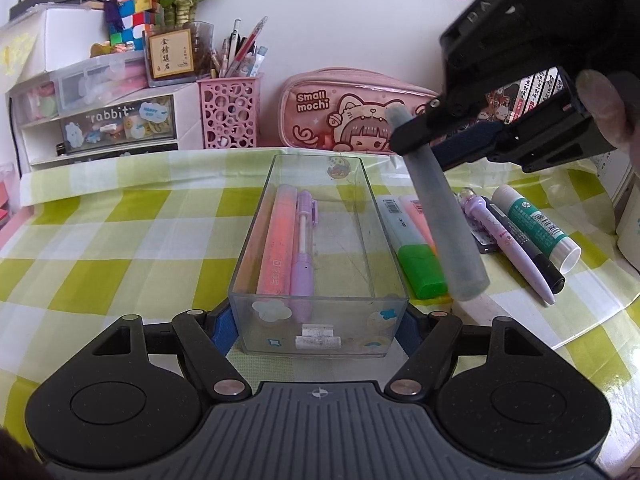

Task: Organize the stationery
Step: 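Place the light-blue highlighter into the clear box and release it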

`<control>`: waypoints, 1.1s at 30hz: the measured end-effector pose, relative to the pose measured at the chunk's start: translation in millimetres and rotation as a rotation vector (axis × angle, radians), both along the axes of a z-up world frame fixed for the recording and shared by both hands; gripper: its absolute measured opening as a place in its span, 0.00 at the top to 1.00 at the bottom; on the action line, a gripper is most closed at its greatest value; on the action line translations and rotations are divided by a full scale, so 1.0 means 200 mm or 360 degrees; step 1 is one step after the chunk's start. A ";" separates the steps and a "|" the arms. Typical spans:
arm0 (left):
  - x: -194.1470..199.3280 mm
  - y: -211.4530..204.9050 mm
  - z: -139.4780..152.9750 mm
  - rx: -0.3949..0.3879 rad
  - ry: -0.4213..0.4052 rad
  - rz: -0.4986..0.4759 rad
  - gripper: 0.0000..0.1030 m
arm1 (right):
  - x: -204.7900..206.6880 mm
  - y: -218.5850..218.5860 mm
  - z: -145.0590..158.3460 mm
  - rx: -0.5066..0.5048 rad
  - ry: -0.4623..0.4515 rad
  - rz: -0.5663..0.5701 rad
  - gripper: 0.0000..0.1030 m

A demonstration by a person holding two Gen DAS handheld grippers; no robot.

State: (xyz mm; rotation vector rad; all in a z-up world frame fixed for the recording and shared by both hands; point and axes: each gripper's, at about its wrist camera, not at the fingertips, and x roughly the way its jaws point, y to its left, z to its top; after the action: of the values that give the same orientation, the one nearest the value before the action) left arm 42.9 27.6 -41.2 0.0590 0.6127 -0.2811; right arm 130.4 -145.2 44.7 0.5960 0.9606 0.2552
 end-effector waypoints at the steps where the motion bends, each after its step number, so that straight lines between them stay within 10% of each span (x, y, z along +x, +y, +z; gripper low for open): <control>1: 0.00 0.00 0.00 -0.0001 0.0000 0.0000 0.29 | 0.02 0.01 0.00 0.0012 0.0016 -0.0008 0.73; 33: 0.00 0.00 0.00 -0.0015 0.0001 -0.0019 0.28 | 0.33 0.31 -0.12 -0.0342 0.0319 -0.0028 0.73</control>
State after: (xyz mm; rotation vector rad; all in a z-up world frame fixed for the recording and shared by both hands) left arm 42.0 28.4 -41.2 0.0536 0.6120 -0.2953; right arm 196.5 -82.2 20.6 0.4375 1.1590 0.0756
